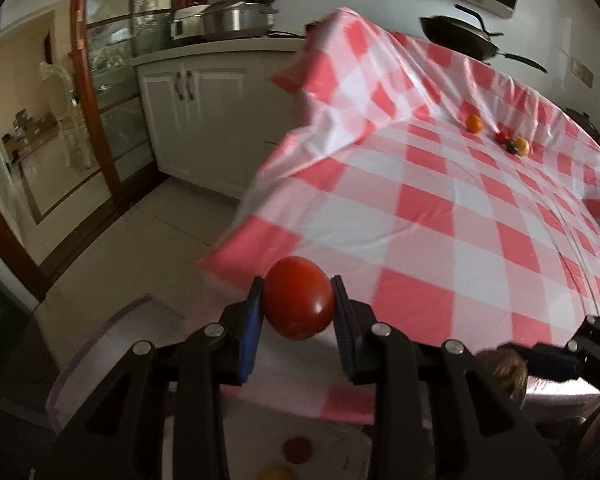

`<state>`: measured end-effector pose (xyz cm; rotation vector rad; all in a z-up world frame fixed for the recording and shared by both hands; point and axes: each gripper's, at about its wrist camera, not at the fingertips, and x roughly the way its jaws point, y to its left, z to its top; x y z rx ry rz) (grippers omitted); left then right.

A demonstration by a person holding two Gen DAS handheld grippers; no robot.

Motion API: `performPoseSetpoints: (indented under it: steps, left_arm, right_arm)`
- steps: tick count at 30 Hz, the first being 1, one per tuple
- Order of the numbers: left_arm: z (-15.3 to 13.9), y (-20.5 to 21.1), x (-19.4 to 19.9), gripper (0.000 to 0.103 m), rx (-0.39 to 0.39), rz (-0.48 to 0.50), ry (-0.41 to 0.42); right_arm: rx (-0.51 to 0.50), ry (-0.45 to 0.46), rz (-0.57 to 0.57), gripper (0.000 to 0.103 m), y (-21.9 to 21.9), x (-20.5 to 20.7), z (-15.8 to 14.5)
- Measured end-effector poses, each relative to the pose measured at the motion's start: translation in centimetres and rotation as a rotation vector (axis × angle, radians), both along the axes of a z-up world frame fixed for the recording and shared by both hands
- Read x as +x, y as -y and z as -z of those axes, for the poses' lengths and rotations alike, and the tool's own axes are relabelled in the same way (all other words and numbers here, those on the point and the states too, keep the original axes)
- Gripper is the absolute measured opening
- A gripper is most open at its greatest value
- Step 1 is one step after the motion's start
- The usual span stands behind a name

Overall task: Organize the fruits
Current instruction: 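Carry the tomato and mangosteen in both tools over the white box, then open both tools to drop the tomato and mangosteen into the box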

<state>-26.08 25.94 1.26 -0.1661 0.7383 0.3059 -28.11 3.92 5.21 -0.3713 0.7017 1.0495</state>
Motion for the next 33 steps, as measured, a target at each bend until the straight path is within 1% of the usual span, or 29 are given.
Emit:
performPoseSetpoints:
  steps: [3,5,6,8,10,11,13,15,17,20,22,24,27,30,33]
  left_arm:
    - [0.0,-1.5,-1.7,0.033,0.003,-0.039,0.001]
    - [0.2,-2.8,-3.1,0.033,0.012,-0.074,0.002]
    - [0.4,-3.4,-3.6,0.033,0.015,-0.09,0.001]
    - [1.2,-4.9,-4.7,0.033,0.016,-0.136,-0.019]
    - [2.7,-6.8,-5.5,0.033,-0.001,-0.194,-0.062]
    - [3.8,-8.0,-5.9,0.033,-0.023,-0.229,-0.096]
    - [5.6,-9.7,-6.4,0.033,-0.064,-0.277,-0.143]
    - [7.3,-11.0,-6.8,0.033,-0.093,-0.322,-0.172]
    - [9.2,-11.9,-6.9,0.033,-0.106,-0.353,-0.222]
    - [11.3,-12.6,-7.0,0.033,-0.109,-0.376,-0.286]
    - [13.0,-13.3,-7.5,0.033,-0.126,-0.399,-0.322]
    - [14.1,-14.0,-8.0,0.033,-0.149,-0.418,-0.343]
    - [15.3,-14.7,-8.8,0.033,-0.178,-0.44,-0.365]
    - [15.9,-15.2,-9.3,0.033,-0.188,-0.448,-0.376]
    - [15.9,-15.1,-9.2,0.033,-0.182,-0.45,-0.378]
  right_arm:
    - [-0.025,0.008,-0.071,0.041,-1.5,-1.2,0.1]
    - [-0.048,0.03,-0.139,0.041,-2.8,-2.6,0.3]
    - [-0.063,0.047,-0.191,0.041,-3.7,-3.5,0.5]
    - [-0.089,0.065,-0.255,0.041,-4.9,-4.9,1.0]
    - [-0.138,0.078,-0.315,0.041,-6.7,-6.1,2.1]
    - [-0.162,0.073,-0.338,0.041,-7.5,-6.5,2.8]
    - [-0.225,0.065,-0.39,0.041,-9.3,-7.2,4.6]
    - [-0.287,0.056,-0.428,0.042,-11.1,-7.8,6.5]
    - [-0.344,0.035,-0.455,0.042,-12.6,-8.3,8.6]
    - [-0.408,0.03,-0.486,0.042,-13.6,-9.0,11.0]
    - [-0.456,0.025,-0.511,0.042,-14.0,-9.5,12.7]
    - [-0.495,0.023,-0.54,0.042,-14.4,-10.2,13.9]
    - [-0.518,0.026,-0.572,0.042,-14.5,-10.7,14.9]
    - [-0.538,0.016,-0.583,0.042,-15.0,-11.1,15.8]
    - [-0.569,0.002,-0.573,0.042,-15.3,-11.0,16.9]
